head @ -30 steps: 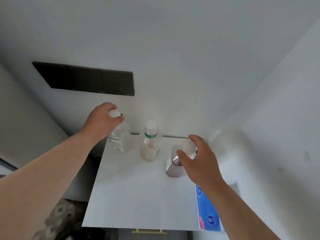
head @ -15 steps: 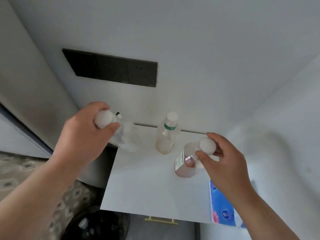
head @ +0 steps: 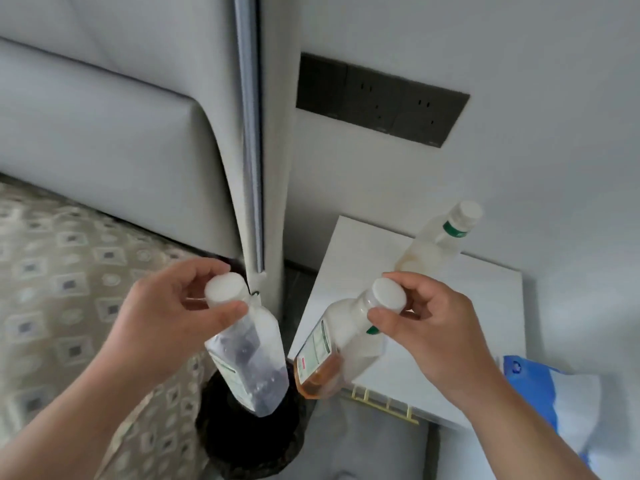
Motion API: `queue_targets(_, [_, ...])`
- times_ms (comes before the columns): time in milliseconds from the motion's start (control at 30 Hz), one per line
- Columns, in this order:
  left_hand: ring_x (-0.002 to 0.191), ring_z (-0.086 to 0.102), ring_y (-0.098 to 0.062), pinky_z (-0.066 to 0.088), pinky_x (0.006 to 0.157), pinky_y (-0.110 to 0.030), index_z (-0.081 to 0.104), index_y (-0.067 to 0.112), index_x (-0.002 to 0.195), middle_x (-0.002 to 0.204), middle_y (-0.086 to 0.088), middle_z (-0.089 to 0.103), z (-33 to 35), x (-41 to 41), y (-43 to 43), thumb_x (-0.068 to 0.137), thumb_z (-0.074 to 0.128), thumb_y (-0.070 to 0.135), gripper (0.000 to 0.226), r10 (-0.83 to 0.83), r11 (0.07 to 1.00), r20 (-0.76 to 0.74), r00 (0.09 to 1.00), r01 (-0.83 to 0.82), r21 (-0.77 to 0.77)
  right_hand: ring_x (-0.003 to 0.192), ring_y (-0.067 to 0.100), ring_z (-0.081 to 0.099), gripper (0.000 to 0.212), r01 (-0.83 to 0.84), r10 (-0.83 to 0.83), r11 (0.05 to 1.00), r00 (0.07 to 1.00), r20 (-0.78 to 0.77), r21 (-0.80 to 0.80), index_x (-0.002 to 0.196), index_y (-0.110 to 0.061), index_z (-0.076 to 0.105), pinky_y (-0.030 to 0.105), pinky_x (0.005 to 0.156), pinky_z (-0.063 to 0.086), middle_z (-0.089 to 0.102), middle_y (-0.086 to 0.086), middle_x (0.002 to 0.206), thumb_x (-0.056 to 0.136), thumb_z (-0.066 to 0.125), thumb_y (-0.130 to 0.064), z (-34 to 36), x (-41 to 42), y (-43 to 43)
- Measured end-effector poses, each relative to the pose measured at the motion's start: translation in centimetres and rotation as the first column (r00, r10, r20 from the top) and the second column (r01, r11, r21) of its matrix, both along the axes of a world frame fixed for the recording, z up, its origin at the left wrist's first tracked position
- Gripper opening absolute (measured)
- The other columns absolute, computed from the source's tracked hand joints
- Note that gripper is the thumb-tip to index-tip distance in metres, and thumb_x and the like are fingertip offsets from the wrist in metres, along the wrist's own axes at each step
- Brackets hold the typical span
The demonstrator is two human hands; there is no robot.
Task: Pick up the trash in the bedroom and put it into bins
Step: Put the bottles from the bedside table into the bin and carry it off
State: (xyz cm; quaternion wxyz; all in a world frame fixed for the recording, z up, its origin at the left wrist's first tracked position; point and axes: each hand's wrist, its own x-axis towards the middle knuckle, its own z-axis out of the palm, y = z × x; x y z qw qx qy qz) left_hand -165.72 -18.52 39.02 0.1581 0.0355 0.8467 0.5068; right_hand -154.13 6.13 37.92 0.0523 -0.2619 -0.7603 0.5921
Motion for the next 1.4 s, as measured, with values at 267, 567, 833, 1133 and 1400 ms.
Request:
queue_targets(267, [0.063, 0.066, 0.002, 0.050, 0.060, -0.011, 0.063, 0.041, 0.081, 0.076, 0.013, 0.071, -8.1, 0.8, -7.2, 0.063, 0.084, 0.013, 0.039, 0.099, 0.989, 0.044, 0.994, -0.094, -0.114, 0.084, 0.003, 0.068, 0.039, -0.169, 0.160, 0.984, 0.978, 0.135, 0.058, 0.098, -0.030, 0.070, 0.029, 0.082, 0.057, 0.073, -0.012, 0.090, 0.063, 0.084, -0.021, -7.5, -2.6, -7.7])
queue_targets(567, [0.069, 0.061, -0.002, 0.041, 0.057, -0.016, 0.065, 0.033, 0.083, 0.075, 0.012, 0.066, -21.3, 1.6, -8.9, 0.065, 0.082, 0.027, 0.026, 0.127, 0.971, 0.125, 0.984, -0.098, -0.219, 0.088, 0.001, 0.066, 0.034, -0.300, 0.258, 0.947, 0.924, 0.283, 0.116, 0.092, -0.029, 0.067, 0.021, 0.078, 0.054, 0.071, -0.013, 0.091, 0.063, 0.084, -0.027, -19.1, -3.8, -13.0])
queue_targets(833, [0.086, 0.060, -0.015, 0.044, 0.070, -0.027, 0.065, 0.025, 0.099, 0.093, 0.006, 0.065, -30.0, 3.3, -9.2, 0.070, 0.078, 0.029, 0.032, 0.082, 0.946, 0.248, 0.965, 0.003, -0.324, 0.083, 0.002, 0.065, 0.029, -0.260, 0.199, 0.957, 0.909, 0.366, 0.125, 0.087, -0.033, 0.067, 0.015, 0.068, 0.047, 0.069, -0.014, 0.083, 0.064, 0.084, -0.027, -27.8, -3.6, -16.1])
queue_targets(1133, [0.081, 0.060, -0.024, 0.051, 0.070, -0.038, 0.058, 0.017, 0.089, 0.086, -0.003, 0.064, -36.0, 3.7, -8.8, 0.073, 0.074, 0.028, 0.025, 0.041, 0.913, 0.298, 0.954, 0.085, -0.399, 0.080, 0.011, 0.059, 0.020, -0.360, 0.281, 0.932, 0.798, 0.534, 0.048, 0.090, -0.027, 0.063, 0.014, 0.053, 0.036, 0.064, -0.007, 0.086, 0.074, 0.075, -0.025, -33.6, -5.1, -17.5])
queue_targets(1400, [0.110, 0.055, -0.023, 0.045, 0.085, -0.030, 0.055, 0.017, 0.120, 0.123, -0.005, 0.058, -38.8, 2.5, -7.7, 0.078, 0.072, 0.034, 0.048, -0.065, 0.888, 0.338, 0.939, 0.209, -0.410, 0.090, 0.020, 0.061, 0.020, -0.448, 0.298, 0.885, 0.753, 0.587, 0.125, 0.096, -0.019, 0.061, 0.028, 0.070, 0.046, 0.065, 0.000, 0.095, 0.078, 0.066, -0.026, -37.4, -5.5, -17.6])
